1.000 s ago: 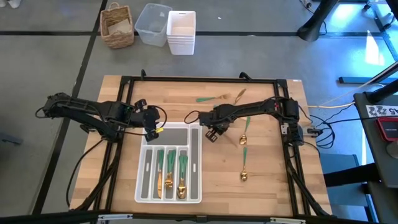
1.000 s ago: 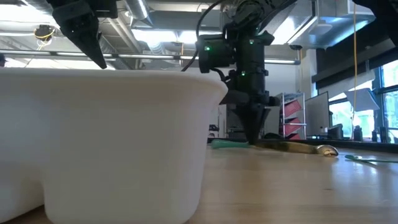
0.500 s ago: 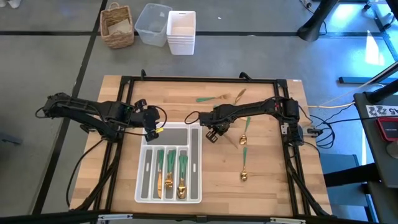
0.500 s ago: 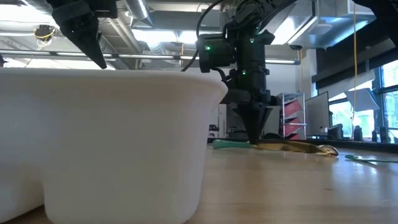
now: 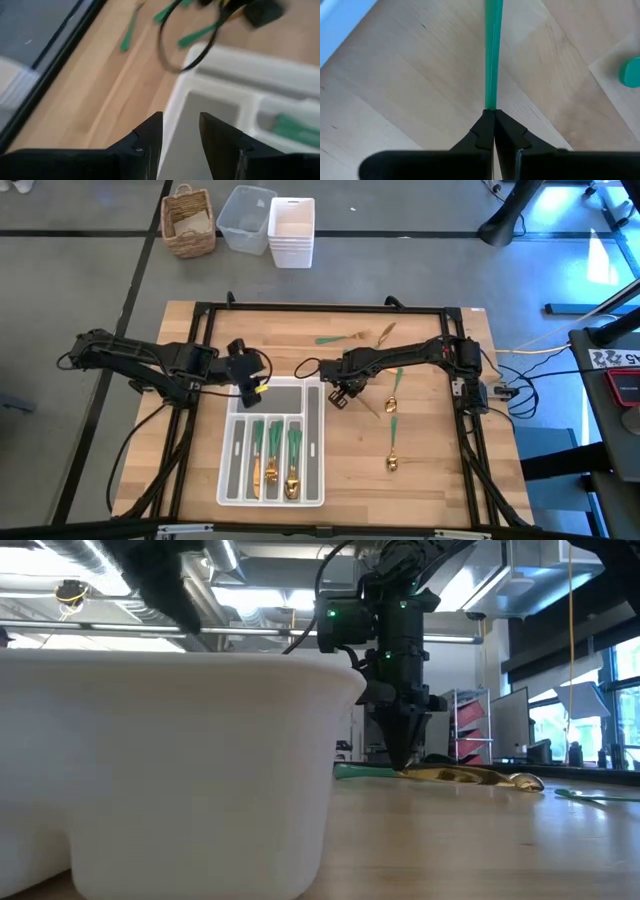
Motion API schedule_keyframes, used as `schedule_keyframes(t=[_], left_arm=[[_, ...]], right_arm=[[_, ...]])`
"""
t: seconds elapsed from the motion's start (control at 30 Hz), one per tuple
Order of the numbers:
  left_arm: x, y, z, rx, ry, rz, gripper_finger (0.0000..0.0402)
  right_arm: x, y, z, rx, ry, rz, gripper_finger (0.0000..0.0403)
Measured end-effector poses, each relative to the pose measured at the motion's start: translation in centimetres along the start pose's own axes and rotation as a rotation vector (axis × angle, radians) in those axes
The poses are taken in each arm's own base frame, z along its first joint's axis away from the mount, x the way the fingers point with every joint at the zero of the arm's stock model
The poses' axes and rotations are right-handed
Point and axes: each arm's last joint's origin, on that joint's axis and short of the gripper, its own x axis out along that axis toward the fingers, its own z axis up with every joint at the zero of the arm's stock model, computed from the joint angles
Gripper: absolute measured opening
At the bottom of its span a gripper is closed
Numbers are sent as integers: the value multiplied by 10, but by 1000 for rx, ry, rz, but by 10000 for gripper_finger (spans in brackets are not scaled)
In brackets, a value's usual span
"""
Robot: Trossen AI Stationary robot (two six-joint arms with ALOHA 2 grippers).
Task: Sort silverware
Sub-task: Put the knife in the silverware tray
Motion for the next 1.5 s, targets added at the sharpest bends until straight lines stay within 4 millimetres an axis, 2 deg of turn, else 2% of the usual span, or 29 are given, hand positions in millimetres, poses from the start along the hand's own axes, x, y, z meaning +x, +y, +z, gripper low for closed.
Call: schedule_keyframes(t=[0.13,0.23,0.53,1.03,1.13,1.37,1.5], left_arm=[[4,-8,8,16,-43,-125,123],[15,-17,12,61,-31,-187,123],[49,-33,6,201,90,-171,123],[52,-34,5,206,102,-168,123],[52,-34,5,206,102,-168,123],[53,-34,5,206,103,-168,123],[53,-34,5,206,103,-168,123]], right_arm=[[0,0,0,0,-1,0,12],[0,0,0,0,-2,1,12],[9,2,1,0,2,22,12],[12,4,5,-1,-32,37,16],[12,4,5,-1,-30,40,37],[12,4,5,-1,-48,17,121],[12,3,6,0,-67,-7,146]])
